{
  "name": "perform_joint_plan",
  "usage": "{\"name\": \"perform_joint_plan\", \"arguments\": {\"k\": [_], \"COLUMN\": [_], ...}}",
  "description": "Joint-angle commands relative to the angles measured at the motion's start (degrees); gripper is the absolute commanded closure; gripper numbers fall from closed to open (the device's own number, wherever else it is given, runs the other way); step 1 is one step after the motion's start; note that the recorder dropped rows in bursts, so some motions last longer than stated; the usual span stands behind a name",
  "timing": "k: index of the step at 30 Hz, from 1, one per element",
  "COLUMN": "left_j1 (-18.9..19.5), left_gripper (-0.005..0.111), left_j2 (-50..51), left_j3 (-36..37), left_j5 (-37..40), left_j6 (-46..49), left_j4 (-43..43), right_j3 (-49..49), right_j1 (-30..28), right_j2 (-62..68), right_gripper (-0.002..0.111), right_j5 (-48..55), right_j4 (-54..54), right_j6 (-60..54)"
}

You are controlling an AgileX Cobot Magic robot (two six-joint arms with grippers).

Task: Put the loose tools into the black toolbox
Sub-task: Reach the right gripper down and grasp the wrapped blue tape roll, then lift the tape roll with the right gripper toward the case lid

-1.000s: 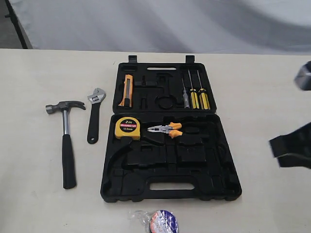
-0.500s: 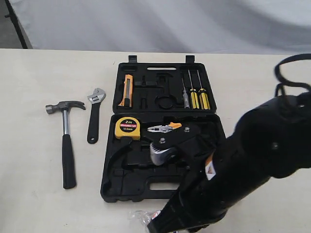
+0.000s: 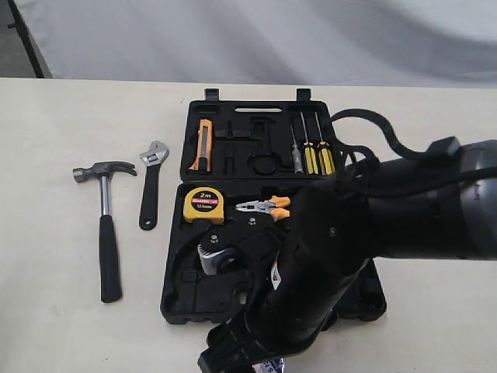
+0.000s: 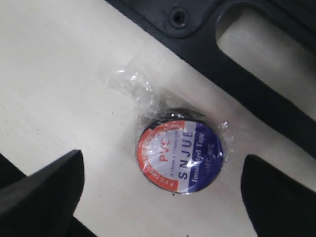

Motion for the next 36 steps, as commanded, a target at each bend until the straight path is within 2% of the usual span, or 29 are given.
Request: {"name": "perform_joint_plan", "arguments": {"k": [1,8,10,11,12,18,21,24,26,29,30,32,33,36], "left_j1": [0.2,0.2,0.2,0.2,0.2,0.2,0.2,0.2,0.2,0.2,0.2,0.2,0.2,0.2], "left_gripper": [0.105,0.105,0.105,0.105,0.105,0.105,0.105,0.105,0.105,0.105,0.105,0.105,0.105,0.105], "left_j2": [-0.5,-0.5,-0.5,-0.5,-0.5,-0.5,-0.5,-0.5,-0.5,-0.5,-0.5,-0.5,-0.5,-0.5], "left_j3": [0.5,0.5,0.5,0.5,0.5,0.5,0.5,0.5,0.5,0.5,0.5,0.5,0.5,0.5], "left_j5": [-1.0,-1.0,-1.0,-1.0,-1.0,-1.0,-1.0,-1.0,-1.0,-1.0,-1.0,-1.0,-1.0,-1.0], "left_j6": [-0.6,-0.6,-0.6,-0.6,-0.6,-0.6,-0.6,-0.6,-0.6,-0.6,-0.6,-0.6,-0.6,-0.6], "left_j4": [-0.8,-0.8,-0.8,-0.8,-0.8,-0.8,-0.8,-0.8,-0.8,-0.8,-0.8,-0.8,-0.8,-0.8], "right_j3": [-0.2,-0.2,-0.2,-0.2,-0.2,-1.0,-6.4,-10.1,-10.0,-9.8,-9.8,-9.8,-9.8,-9.8], "right_j1": [0.0,0.0,0.0,0.0,0.0,0.0,0.0,0.0,0.0,0.0,0.0,0.5,0.9,3.2], "right_j2": [1.4,4.5,4.8,4.8,4.8,4.6,2.3,0.4,0.2,1.6,2.4,2.9,3.1,4.1], "right_gripper": [0.027,0.027,0.030,0.035,0.050,0.108,0.108,0.108,0.102,0.081,0.064,0.040,0.036,0.034], "right_j5": [-1.4,-2.6,-2.6,-2.6,-2.6,0.2,7.3,10.0,10.1,11.5,12.2,11.9,11.8,10.8], "right_j4": [-0.8,-1.1,-1.1,-1.1,-1.1,-1.1,-1.6,-2.7,-3.1,-3.3,-2.9,-2.2,-2.2,-3.3], "right_j6": [0.2,0.2,0.2,0.2,0.2,0.2,0.2,-0.3,-0.8,-2.2,-3.5,-6.0,-6.1,-3.5]}}
